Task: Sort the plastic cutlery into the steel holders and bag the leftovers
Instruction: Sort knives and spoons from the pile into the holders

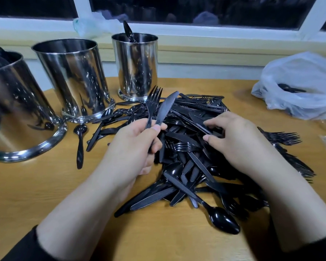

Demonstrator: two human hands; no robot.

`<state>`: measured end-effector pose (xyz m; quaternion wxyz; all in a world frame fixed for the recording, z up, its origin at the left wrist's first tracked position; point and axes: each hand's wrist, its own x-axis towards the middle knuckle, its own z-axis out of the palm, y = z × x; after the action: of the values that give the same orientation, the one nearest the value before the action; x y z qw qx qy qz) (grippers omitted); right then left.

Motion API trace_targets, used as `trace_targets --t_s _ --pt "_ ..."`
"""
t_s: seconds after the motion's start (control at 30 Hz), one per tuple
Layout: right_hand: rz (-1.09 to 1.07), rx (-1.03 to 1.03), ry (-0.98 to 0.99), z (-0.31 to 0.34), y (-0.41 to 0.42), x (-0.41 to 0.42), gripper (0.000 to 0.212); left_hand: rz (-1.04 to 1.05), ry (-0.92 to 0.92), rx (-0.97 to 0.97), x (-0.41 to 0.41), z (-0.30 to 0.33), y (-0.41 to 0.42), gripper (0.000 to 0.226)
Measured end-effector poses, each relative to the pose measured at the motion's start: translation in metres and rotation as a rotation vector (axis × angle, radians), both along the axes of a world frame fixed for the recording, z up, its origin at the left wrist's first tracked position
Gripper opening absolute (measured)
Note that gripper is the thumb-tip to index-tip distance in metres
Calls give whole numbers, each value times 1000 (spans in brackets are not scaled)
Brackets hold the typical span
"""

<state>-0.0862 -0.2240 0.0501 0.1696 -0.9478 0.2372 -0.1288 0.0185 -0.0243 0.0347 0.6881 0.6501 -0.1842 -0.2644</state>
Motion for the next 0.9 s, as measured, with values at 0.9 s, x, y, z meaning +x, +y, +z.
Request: trace_targets --t_s 0.9 --pt "21 268 -360 5 17 3 18 169 5 -107 10 -7 1 24"
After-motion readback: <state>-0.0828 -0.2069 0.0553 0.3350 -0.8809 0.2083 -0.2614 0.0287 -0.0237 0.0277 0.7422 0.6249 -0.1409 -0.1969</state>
